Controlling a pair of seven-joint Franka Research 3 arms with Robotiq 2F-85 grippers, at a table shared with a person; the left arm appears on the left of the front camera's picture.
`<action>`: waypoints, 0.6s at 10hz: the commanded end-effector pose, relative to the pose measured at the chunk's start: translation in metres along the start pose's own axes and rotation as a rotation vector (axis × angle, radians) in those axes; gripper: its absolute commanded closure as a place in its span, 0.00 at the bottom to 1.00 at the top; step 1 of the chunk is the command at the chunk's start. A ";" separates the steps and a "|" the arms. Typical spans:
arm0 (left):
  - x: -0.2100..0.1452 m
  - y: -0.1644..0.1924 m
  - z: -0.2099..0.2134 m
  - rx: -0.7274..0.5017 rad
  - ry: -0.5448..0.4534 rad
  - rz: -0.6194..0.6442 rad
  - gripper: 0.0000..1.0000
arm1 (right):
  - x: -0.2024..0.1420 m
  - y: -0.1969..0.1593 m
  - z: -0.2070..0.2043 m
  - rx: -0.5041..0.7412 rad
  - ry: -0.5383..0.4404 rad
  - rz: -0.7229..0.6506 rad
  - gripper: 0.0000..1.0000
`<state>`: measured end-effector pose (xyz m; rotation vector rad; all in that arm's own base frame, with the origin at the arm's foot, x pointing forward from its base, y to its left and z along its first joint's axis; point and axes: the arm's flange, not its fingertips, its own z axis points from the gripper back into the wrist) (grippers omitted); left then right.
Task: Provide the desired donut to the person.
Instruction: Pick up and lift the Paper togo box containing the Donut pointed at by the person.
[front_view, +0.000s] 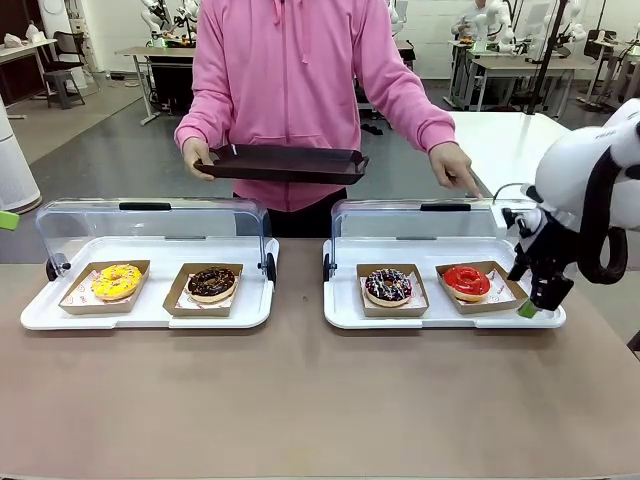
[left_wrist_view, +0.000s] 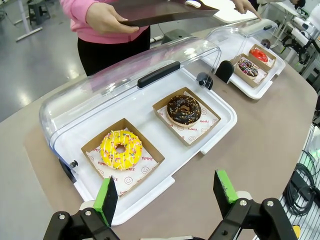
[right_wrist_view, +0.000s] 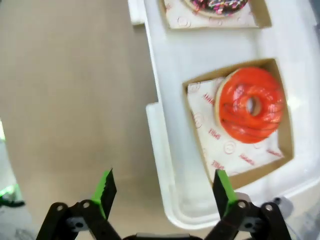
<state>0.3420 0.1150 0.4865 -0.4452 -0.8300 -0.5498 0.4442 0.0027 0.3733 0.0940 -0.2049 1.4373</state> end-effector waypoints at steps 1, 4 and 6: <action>-0.002 0.003 0.000 -0.011 -0.015 -0.015 0.00 | -0.012 -0.014 -0.008 -0.048 0.050 0.095 0.00; -0.002 0.003 0.000 -0.011 -0.015 -0.015 0.00 | -0.020 -0.030 -0.036 -0.071 0.072 0.143 0.00; -0.002 0.003 0.000 -0.011 -0.015 -0.015 0.00 | -0.023 -0.043 -0.047 -0.069 0.065 0.157 0.00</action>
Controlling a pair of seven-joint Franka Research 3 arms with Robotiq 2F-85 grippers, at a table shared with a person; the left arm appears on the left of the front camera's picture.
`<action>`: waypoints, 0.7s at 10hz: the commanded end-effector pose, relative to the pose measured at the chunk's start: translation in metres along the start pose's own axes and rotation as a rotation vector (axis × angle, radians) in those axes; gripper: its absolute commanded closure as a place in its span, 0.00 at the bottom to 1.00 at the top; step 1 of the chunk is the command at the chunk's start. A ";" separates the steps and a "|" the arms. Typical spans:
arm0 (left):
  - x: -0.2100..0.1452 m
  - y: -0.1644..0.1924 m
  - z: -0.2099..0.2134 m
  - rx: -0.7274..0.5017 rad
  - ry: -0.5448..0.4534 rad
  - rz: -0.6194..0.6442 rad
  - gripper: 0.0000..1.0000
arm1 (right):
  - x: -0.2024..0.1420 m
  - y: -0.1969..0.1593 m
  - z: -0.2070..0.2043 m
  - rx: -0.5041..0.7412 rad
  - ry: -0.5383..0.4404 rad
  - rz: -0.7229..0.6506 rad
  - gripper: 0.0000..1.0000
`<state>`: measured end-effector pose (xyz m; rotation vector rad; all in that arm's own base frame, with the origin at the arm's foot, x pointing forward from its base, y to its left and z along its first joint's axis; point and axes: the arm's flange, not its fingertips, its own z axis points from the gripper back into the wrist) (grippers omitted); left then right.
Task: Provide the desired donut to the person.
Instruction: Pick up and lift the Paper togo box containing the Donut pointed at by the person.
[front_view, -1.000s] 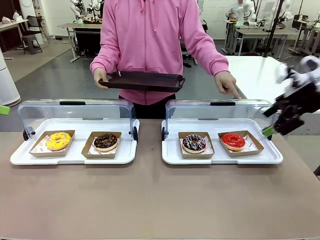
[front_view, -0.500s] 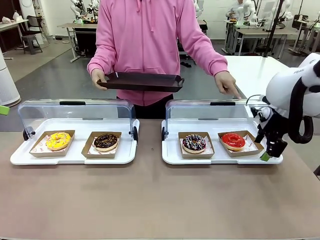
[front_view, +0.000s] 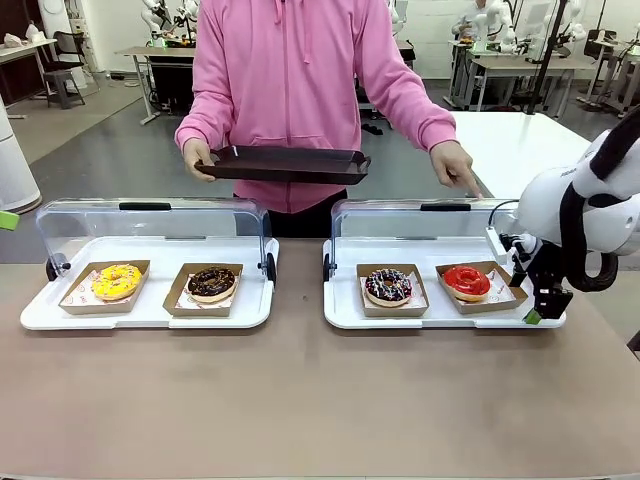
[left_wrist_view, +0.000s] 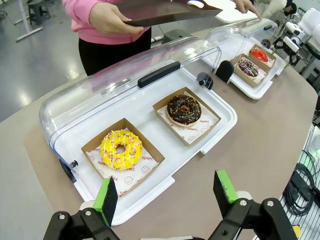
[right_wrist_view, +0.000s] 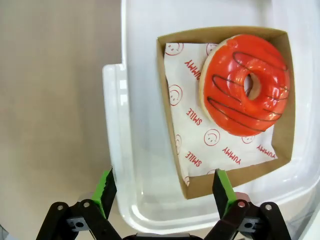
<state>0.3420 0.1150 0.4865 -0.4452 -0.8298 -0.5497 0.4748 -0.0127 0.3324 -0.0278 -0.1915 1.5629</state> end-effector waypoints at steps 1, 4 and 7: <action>-0.002 0.003 0.000 -0.011 -0.015 -0.015 0.00 | -0.003 -0.015 -0.013 -0.011 -0.017 0.013 0.00; -0.002 0.003 0.000 -0.011 -0.015 -0.015 0.00 | 0.001 -0.015 -0.009 0.008 -0.011 -0.015 0.00; -0.002 0.003 0.000 -0.011 -0.015 -0.015 0.00 | 0.003 -0.017 -0.012 -0.018 -0.002 -0.002 0.00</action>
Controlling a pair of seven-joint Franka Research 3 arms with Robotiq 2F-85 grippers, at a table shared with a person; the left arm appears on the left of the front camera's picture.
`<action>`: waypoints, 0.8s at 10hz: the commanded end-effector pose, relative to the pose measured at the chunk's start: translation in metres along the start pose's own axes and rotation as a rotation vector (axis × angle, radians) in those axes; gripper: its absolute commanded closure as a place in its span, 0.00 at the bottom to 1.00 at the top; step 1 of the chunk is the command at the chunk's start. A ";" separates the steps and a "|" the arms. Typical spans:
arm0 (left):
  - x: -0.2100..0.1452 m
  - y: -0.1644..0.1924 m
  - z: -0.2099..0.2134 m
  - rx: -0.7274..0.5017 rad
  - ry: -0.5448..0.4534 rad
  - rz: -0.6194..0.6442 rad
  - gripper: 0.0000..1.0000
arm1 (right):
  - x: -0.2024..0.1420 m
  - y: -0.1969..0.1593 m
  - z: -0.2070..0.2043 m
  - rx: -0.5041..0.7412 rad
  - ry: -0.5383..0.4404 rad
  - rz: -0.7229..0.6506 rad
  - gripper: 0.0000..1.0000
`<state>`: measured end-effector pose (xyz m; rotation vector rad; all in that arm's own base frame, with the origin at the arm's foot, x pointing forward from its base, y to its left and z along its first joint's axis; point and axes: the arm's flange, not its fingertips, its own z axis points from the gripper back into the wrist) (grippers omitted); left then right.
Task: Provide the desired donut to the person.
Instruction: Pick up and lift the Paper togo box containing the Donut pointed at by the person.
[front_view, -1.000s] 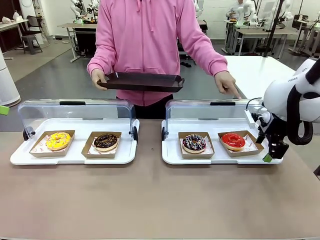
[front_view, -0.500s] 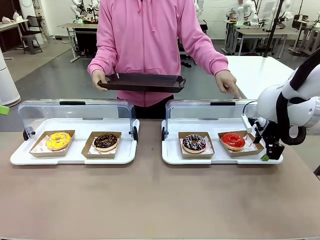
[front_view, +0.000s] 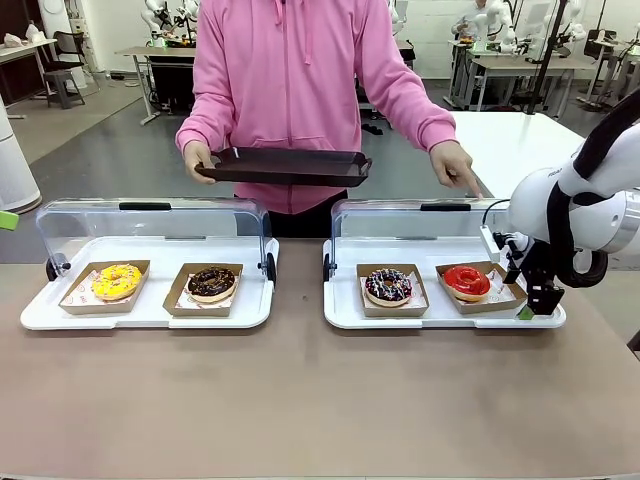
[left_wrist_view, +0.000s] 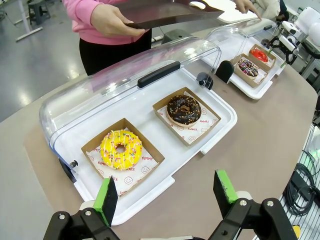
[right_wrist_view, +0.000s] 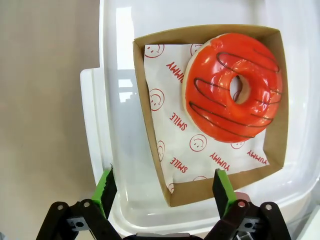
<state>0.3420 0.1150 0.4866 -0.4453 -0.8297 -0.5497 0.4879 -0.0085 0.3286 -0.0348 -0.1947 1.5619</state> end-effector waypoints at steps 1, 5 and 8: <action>-0.002 0.003 0.000 -0.011 -0.015 -0.015 0.00 | 0.001 -0.005 -0.009 0.008 0.006 -0.002 0.49; -0.002 0.003 0.000 -0.011 -0.015 -0.015 0.00 | 0.001 -0.003 -0.008 0.012 -0.010 0.020 1.00; -0.002 0.003 0.000 -0.011 -0.015 -0.015 0.00 | 0.001 0.000 -0.004 0.045 0.000 0.034 1.00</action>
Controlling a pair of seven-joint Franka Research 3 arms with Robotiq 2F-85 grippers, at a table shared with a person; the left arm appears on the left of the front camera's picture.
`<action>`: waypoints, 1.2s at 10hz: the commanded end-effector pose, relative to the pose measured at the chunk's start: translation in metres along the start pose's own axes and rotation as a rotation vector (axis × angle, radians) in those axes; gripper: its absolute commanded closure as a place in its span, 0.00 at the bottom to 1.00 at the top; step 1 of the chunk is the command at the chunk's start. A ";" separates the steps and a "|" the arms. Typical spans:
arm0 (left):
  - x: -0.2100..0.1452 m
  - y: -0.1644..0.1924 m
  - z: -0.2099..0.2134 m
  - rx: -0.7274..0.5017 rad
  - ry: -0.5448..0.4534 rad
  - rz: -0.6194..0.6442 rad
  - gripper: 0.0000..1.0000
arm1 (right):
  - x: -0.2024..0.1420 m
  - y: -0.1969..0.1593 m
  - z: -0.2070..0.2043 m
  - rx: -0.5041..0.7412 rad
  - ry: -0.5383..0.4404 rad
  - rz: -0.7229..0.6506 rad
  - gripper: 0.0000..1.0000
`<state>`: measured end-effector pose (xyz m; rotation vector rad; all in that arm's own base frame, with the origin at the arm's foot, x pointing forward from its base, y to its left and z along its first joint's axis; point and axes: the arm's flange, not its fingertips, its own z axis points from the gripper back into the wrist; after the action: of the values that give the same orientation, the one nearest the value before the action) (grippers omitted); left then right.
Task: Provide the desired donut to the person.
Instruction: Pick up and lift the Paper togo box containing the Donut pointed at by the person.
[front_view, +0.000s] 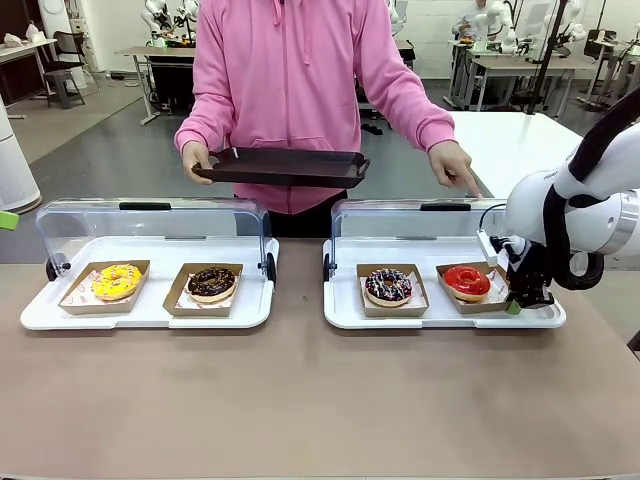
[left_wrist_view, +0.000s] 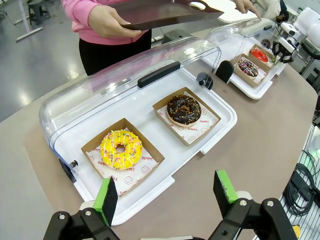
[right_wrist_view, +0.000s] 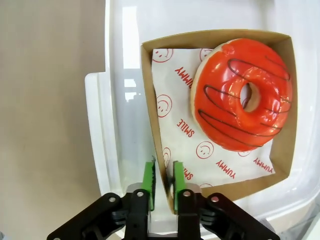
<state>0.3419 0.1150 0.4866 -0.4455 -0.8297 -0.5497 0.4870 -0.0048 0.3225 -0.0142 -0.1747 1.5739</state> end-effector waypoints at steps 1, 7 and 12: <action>-0.002 0.003 0.000 -0.010 -0.015 -0.015 0.00 | -0.002 -0.001 0.004 0.023 0.002 0.023 1.00; -0.002 0.003 0.000 -0.010 -0.015 -0.015 0.00 | 0.013 0.064 0.091 0.026 -0.073 0.052 1.00; -0.002 0.003 0.000 -0.010 -0.015 -0.015 0.00 | 0.048 0.182 0.229 -0.117 -0.179 0.275 1.00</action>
<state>0.3420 0.1152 0.4865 -0.4452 -0.8290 -0.5489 0.2978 0.0182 0.5201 0.0353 -0.3508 1.7658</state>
